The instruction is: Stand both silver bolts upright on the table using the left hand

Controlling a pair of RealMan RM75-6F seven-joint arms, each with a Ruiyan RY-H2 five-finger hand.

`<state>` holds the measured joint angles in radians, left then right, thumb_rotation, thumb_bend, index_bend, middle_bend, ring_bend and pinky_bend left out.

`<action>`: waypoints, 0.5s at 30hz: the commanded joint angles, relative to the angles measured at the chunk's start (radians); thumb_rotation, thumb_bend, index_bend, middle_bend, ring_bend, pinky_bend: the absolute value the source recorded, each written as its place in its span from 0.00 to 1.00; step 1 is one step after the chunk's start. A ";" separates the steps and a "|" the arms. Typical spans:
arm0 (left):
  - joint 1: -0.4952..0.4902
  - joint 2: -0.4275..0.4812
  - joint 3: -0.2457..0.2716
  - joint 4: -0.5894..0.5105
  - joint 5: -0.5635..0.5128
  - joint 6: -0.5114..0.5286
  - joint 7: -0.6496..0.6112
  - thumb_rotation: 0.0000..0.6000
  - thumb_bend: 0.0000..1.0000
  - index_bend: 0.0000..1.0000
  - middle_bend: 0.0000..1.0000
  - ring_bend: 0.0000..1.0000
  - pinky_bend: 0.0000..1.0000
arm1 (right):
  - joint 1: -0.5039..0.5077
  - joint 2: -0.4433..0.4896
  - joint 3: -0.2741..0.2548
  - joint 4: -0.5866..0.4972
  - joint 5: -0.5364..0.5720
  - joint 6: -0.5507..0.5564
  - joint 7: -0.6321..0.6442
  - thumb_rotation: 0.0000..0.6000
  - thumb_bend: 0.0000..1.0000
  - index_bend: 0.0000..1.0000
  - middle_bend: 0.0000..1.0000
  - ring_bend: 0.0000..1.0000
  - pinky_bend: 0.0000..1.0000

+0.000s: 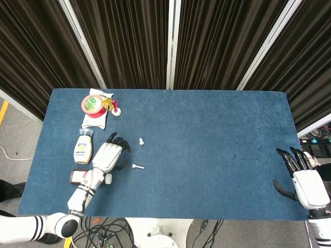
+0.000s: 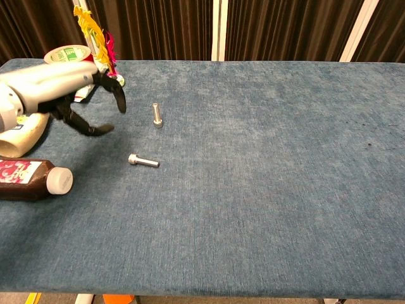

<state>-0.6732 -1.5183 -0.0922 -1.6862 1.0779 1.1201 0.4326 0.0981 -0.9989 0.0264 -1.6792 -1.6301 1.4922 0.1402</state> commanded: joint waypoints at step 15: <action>-0.047 -0.118 0.013 0.026 -0.054 -0.032 0.194 1.00 0.33 0.43 0.29 0.17 0.03 | -0.004 0.002 -0.004 -0.001 0.012 -0.002 -0.003 1.00 0.22 0.04 0.14 0.00 0.00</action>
<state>-0.7129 -1.6242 -0.0800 -1.6689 1.0334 1.0902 0.6065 0.0945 -0.9966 0.0225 -1.6801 -1.6181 1.4900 0.1376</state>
